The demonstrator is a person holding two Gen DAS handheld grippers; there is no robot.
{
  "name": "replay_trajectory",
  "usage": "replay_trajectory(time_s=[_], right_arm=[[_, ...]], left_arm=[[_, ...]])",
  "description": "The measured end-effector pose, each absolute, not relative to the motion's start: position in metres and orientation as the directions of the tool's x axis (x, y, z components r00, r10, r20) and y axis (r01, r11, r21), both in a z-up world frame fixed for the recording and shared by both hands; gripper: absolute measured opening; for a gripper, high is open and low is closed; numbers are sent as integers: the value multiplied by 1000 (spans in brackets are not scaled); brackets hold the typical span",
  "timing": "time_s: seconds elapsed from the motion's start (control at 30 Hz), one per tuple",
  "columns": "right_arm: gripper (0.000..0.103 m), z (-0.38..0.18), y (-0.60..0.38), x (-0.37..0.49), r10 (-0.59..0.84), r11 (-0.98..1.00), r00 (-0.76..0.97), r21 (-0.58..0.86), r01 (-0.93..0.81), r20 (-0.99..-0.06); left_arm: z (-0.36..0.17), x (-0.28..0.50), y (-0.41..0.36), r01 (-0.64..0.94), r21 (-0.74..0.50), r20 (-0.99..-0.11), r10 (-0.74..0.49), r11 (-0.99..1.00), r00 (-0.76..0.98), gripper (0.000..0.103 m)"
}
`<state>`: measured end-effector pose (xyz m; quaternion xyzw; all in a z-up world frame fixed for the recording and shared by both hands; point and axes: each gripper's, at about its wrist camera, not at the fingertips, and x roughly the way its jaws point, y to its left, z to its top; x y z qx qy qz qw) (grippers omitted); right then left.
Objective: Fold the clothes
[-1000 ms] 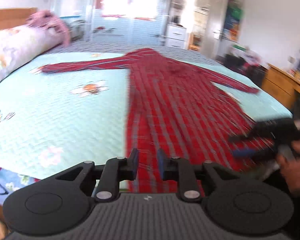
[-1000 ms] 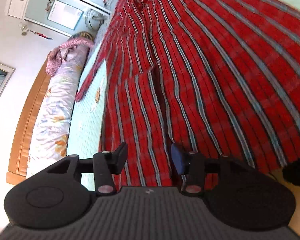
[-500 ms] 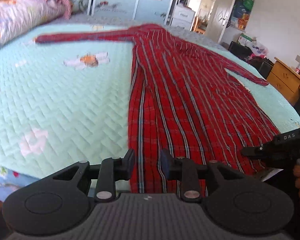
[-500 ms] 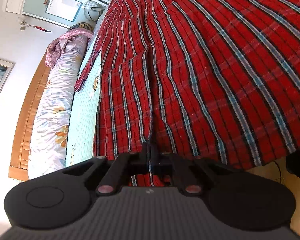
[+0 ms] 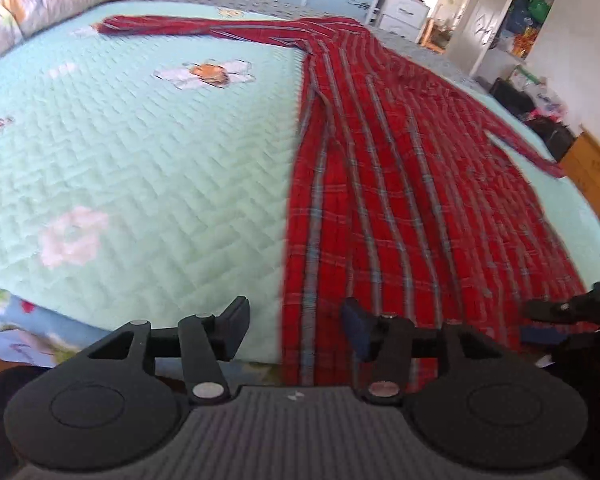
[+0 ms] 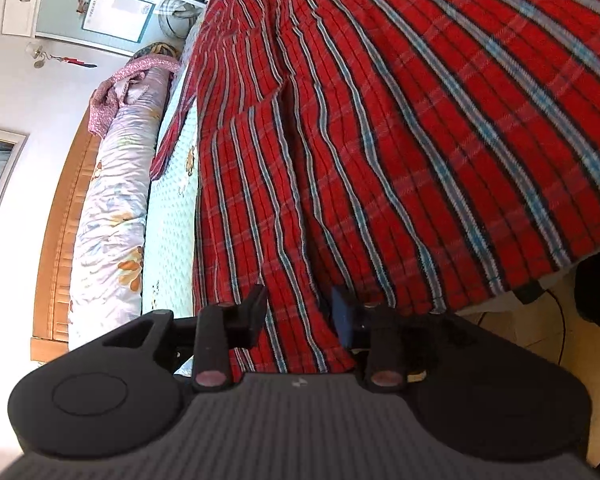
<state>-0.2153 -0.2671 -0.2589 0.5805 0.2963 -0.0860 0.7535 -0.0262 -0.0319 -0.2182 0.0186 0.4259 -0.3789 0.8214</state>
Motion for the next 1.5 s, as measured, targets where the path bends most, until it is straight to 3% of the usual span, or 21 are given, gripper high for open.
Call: replay_trajectory(time_s=[0.07, 0.13, 0.2, 0.23, 0.27, 0.3, 0.33, 0.37, 0.57, 0.8, 0.97, 1.23, 1.5], right_arm=[[38, -263, -269, -215, 219, 293, 815, 833, 470, -537], [38, -265, -270, -215, 221, 280, 820, 839, 466, -529], [37, -267, -271, -218, 221, 273, 825, 845, 460, -520], [37, -267, -270, -218, 221, 275, 826, 846, 457, -518], [33, -266, -270, -217, 223, 277, 827, 847, 455, -517], [14, -263, -270, -217, 216, 290, 830, 845, 449, -515], [3, -260, -269, -218, 207, 306, 833, 843, 443, -513], [1, -256, -269, -219, 199, 321, 836, 840, 437, -511], [1, -227, -270, -245, 118, 366, 875, 840, 401, -469], [1, -254, -263, -230, 173, 377, 787, 778, 502, -592], [19, -234, -274, -246, 100, 376, 830, 793, 479, -548], [23, -220, -300, -278, -2, 355, 875, 817, 454, -485], [31, -196, -347, -280, -135, 364, 891, 814, 452, -435]], left_arm=[[-220, -24, -34, 629, -312, -709, -615, 712, 345, 49], [-221, -23, -37, 628, -320, -708, -619, 710, 340, 20], [-222, -22, -39, 615, -350, -704, -631, 707, 325, 5], [-222, -22, -39, 607, -364, -700, -637, 707, 322, 2], [-221, -22, -38, 600, -372, -693, -641, 709, 328, 2], [-217, -24, -37, 594, -378, -682, -647, 710, 340, 2], [-214, -26, -35, 589, -385, -668, -655, 710, 353, 2], [-209, -29, -32, 584, -393, -652, -663, 710, 368, 2], [-177, -54, 0, 547, -407, -565, -672, 731, 478, 1], [-214, -40, -2, 466, -406, -678, -601, 786, 424, 1], [-196, -46, 3, 484, -385, -662, -601, 786, 449, 3], [-160, -52, 36, 454, -398, -556, -603, 797, 572, 3], [-120, -58, -3, 613, -332, -492, -686, 717, 536, 6]])
